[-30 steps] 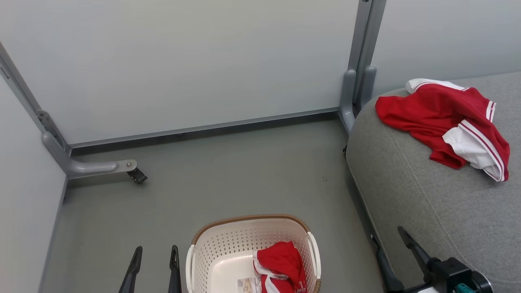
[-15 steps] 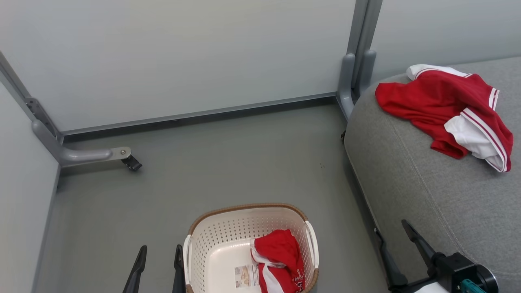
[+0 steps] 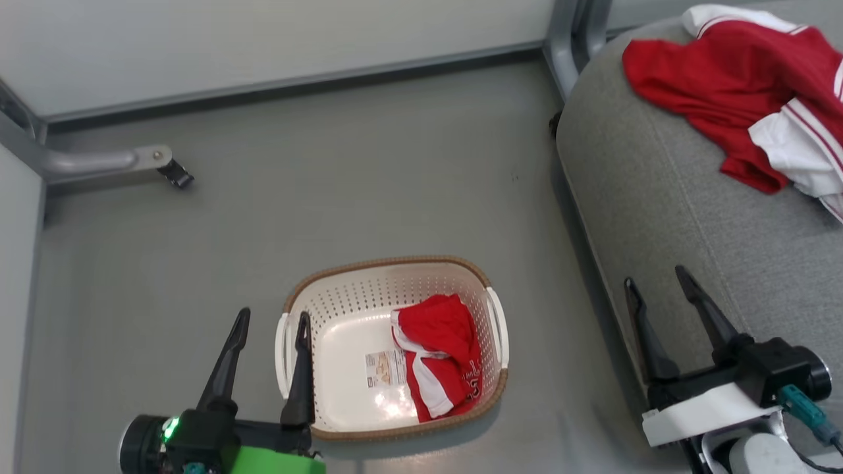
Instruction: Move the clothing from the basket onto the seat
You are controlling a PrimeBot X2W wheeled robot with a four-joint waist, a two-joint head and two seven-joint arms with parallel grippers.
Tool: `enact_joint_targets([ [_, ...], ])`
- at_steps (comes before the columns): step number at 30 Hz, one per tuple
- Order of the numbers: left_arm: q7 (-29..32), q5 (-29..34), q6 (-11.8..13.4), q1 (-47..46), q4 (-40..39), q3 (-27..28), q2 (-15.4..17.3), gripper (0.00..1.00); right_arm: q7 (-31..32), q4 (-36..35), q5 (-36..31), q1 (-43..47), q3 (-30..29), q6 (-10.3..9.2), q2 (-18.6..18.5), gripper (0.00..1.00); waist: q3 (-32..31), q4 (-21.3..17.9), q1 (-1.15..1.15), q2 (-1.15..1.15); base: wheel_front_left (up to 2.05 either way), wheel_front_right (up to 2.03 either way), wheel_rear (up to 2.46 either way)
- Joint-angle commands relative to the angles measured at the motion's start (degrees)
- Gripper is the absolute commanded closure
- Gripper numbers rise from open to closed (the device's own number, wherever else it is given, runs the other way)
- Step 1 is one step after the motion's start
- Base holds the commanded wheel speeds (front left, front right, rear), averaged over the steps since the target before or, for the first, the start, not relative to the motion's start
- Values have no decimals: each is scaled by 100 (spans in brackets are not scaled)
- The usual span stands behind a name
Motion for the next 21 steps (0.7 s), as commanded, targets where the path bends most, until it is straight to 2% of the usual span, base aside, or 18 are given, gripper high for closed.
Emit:
enact_joint_targets([
  [1, -1, 60, -57, -249, 21, -8, 1, 0, -4, -53, 22, -164, -32, -6, -19, 0, 979, -3, 0, 0, 0, 0, 0],
  [8, 0, 155, -250, -1136, 203, -188, 3, 0, -3, -286, -35, -768, -185, -6, -61, 0, 2020, 130, 0, 0, 0, 0, 0],
  [11, -1, 265, -448, -1699, 579, -420, 19, 0, -4, -396, -68, -1106, -240, -6, -124, 0, 2527, 202, 0, 0, 0, 0, 0],
  [16, -1, 482, -582, -2673, 1480, -945, 290, 0, -3, -515, -128, -1518, -295, -6, -190, 0, 3062, 200, 0, 0, 0, 0, 0],
  [21, -2, 613, -602, -3809, 2533, -1674, 366, 0, -3, -614, -242, -1746, -352, -6, -177, 0, 3417, 140, 0, 0, 0, 0, 0],
])
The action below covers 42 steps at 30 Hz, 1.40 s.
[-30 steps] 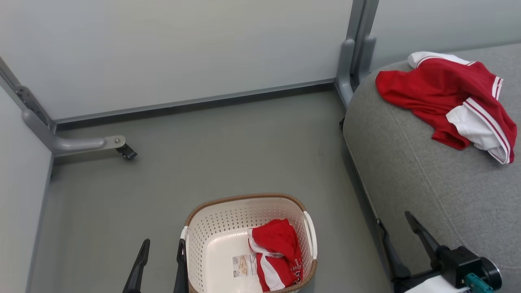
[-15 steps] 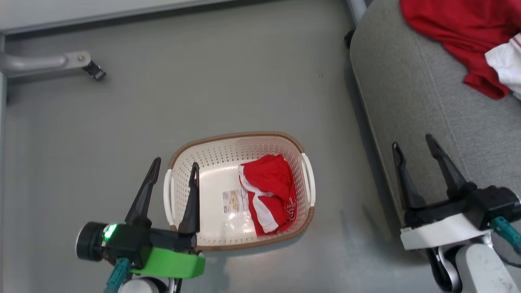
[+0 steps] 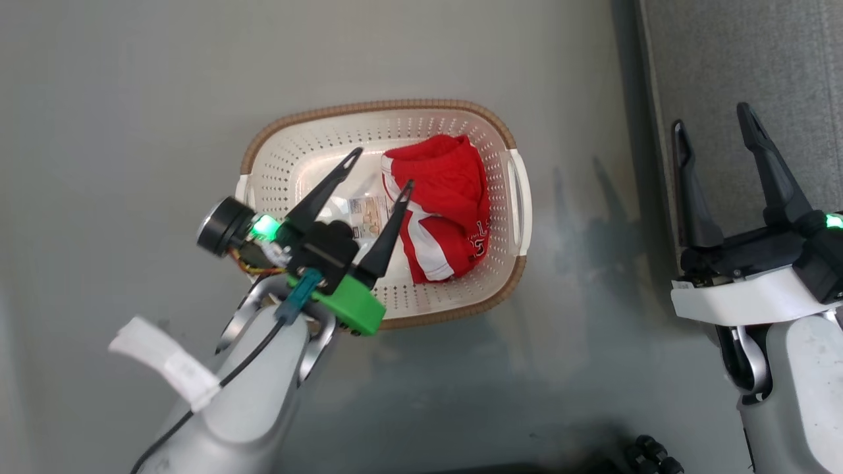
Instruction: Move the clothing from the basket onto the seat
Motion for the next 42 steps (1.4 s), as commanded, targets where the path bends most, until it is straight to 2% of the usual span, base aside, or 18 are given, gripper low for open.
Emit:
enact_joint_targets([
  [1, -2, -79, -21, -419, 304, -215, 11, 0, -3, -64, -47, -132, -36, -6, -5, 0, 676, -14, -1, 0, 0, 0, 0],
  [5, 25, -490, -20, -1351, 1517, -1090, -40, 0, -3, -142, -88, -232, -20, -6, 24, 0, 949, -122, -1, 0, 0, 0, 0],
  [11, 138, -1327, -20, -2695, 2762, -2416, -129, 0, -3, -296, -119, -454, 11, -6, -12, 0, 1456, -282, -1, 0, 0, 0, 0],
  [17, 185, -1994, -21, -3677, 3444, -3671, -164, 0, -3, -631, -89, -607, -70, -6, -58, 0, 1964, -345, -1, 0, 0, 0, 0],
  [21, 175, -2394, -21, -4087, 3684, -4287, -170, 0, -3, -815, -106, -609, 17, -6, -166, 0, 2182, -342, -1, 0, 0, 0, 0],
  [25, 187, -2656, -21, -4333, 3816, -4541, -192, 0, -3, -947, -92, -481, 122, -7, -331, 0, 2298, -376, -1, 0, 0, 0, 0],
  [31, 291, -2703, -22, -4462, 4037, -4622, -214, 0, -3, -1094, -13, -371, 118, -6, -411, 0, 2373, -473, -1, 0, 0, 0, 0],
  [42, 1191, -2577, -22, -4049, 4515, -4624, -253, 0, -3, -1380, 37, -167, 156, -6, -329, 0, 2380, -693, -1, 0, 0, 0, 0],
])
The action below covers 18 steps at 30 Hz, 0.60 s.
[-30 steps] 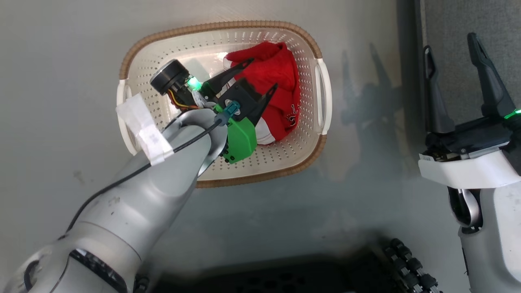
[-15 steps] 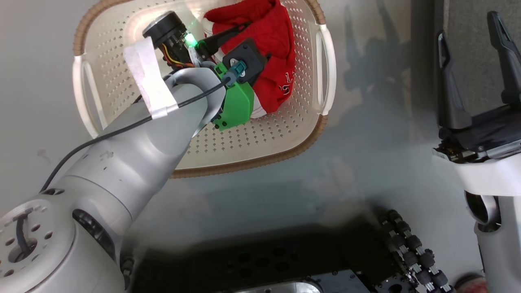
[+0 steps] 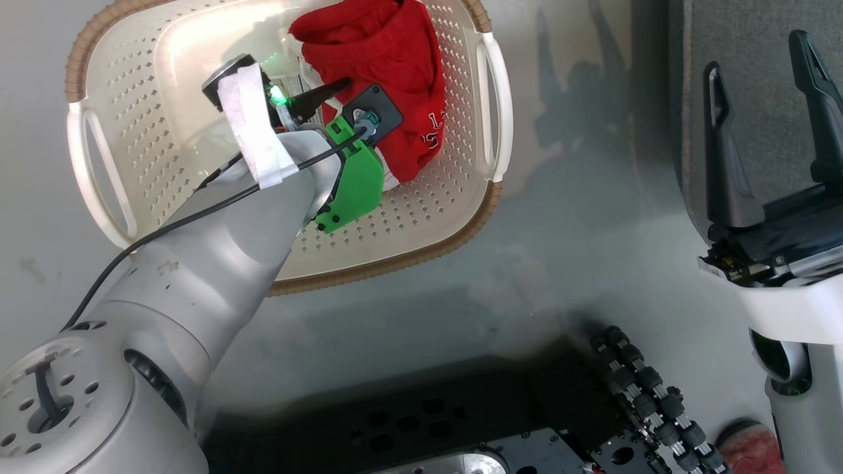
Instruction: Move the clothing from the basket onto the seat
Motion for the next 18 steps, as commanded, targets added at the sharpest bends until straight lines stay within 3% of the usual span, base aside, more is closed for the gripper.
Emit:
enact_joint_targets([
  [1, 94, 91, -14, 89, 42, 3, 15, 0, -3, -42, 36, 92, -26, -6, -13, 0, -1, -17, -1, 0, 0, 0, 0],
  [13, 175, 141, -14, 5, 347, 2, -5, 0, -3, -140, 36, 232, -66, -6, 19, 0, 55, -2, -1, 0, 0, 0, 0],
  [14, 189, 127, -14, 7, 379, 2, -14, 14, -3, -149, 38, 247, -68, -6, 17, 0, 58, 3, -1, 0, 0, 0, 0],
  [15, 205, 94, -14, 16, 399, 2, -20, 45, -3, -161, 37, 258, -63, -6, 17, 0, 60, 4, -1, 0, 0, 0, 0],
  [16, 199, 69, -14, 0, 421, 1, -28, 60, -3, -176, 36, 270, -60, -6, 14, 0, 65, 7, -1, 0, 0, 0, 0],
  [18, 167, 51, -14, -1, 467, 2, -32, 98, -3, -200, 45, 285, -58, -6, 8, 0, 73, 1, -1, 0, 0, 0, 0],
])
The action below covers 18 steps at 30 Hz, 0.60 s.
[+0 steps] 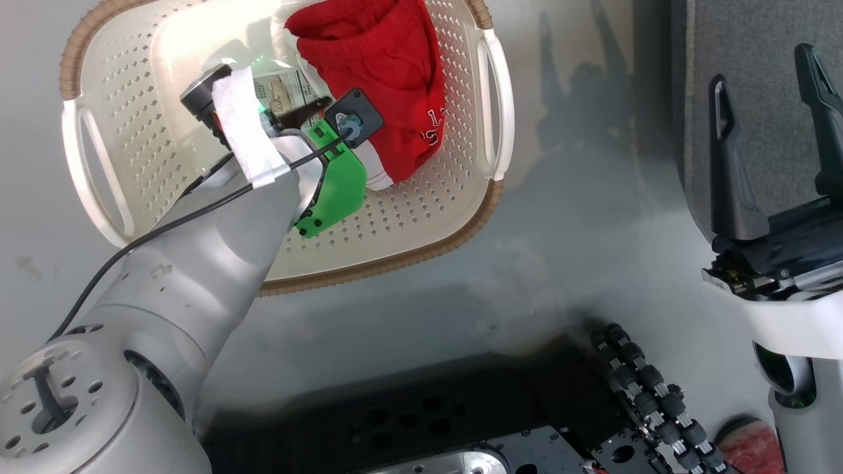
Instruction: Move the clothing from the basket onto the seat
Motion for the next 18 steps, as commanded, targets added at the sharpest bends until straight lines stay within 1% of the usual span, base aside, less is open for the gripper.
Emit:
enact_joint_targets([
  [1, -21, -62, -14, -33, 40, 2, -3, 100, -3, -40, 37, 80, -8, -6, -7, 0, 6, 0, 0, 0, 0, 0, 0],
  [8, -147, -147, -14, -71, 154, 2, -23, 100, -3, -22, 41, 22, -41, -6, 30, 0, 42, 42, 0, 0, 0, 0, 0],
  [15, -773, -407, -15, -39, 201, 194, -45, 100, -3, 64, 96, -333, -25, -6, 147, 0, 51, 141, 0, 0, 0, 0, 0],
  [18, -980, -448, -15, 68, 234, 212, 10, 100, -3, 95, 112, -490, -15, -6, 195, 0, 26, 187, 0, 0, 0, 0, 0],
])
